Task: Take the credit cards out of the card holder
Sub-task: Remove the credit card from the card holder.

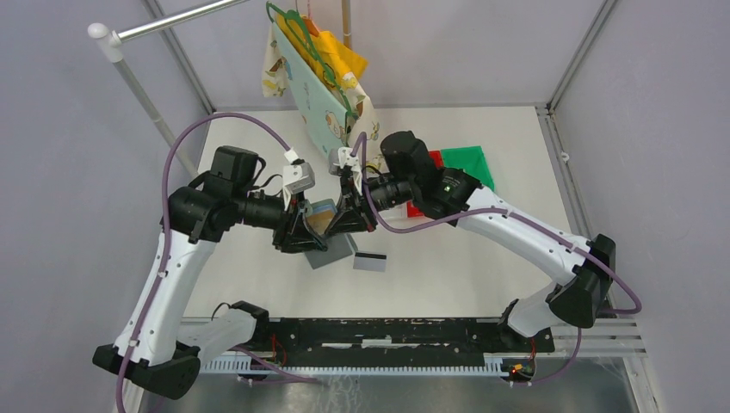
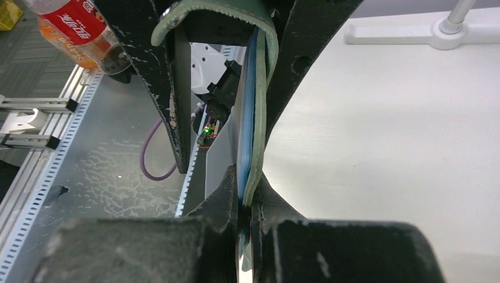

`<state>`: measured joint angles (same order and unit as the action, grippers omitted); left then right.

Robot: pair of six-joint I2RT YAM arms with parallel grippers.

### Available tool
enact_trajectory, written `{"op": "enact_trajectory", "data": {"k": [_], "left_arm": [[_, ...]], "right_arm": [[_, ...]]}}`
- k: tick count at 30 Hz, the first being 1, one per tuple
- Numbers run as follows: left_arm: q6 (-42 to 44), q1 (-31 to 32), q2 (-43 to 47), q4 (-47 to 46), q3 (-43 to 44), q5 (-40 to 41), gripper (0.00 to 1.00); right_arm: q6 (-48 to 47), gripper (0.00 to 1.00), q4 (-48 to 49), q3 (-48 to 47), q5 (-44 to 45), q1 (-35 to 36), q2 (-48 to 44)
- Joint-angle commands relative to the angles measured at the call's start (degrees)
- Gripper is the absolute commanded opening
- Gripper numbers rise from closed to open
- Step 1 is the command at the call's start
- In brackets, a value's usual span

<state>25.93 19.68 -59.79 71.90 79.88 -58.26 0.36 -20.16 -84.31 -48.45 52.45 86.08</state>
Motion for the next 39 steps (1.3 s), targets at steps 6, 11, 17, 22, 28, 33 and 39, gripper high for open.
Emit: {"op": "enact_trajectory", "data": {"k": [6,11,17,22,28,33,39], "left_arm": [[-6.6,-0.8,3.1,-8.7,4.0,5.7,0.34],[-6.9,-0.8,4.7,-12.2,2.6,13.2,0.49],[-6.1,-0.8,5.8,-14.1,0.7,19.0,0.85],[-5.2,-0.7,4.9,-9.6,0.2,8.0,0.83],[0.6,-0.8,2.1,-2.2,-3.1,-1.8,0.77],[-2.7,-0.8,2.5,-5.9,-3.5,-1.8,0.65],[-7.3,-0.8,3.1,-10.1,-3.1,-6.8,0.54]], "right_arm": [[-3.8,0.00,-8.4,-0.1,1.5,-1.1,-3.4],[-3.9,0.00,-8.3,0.6,1.7,-1.7,-4.8],[-3.0,0.00,-6.9,2.0,0.9,-2.0,-5.6],[-2.1,0.00,-5.5,2.8,0.2,-2.1,-5.2],[-1.1,0.00,-4.4,2.6,-1.4,-2.1,-4.4],[-1.1,0.00,-4.1,2.8,-2.8,-2.0,-4.0],[-2.5,0.00,-3.7,3.2,-3.8,-1.4,-4.8]]}}
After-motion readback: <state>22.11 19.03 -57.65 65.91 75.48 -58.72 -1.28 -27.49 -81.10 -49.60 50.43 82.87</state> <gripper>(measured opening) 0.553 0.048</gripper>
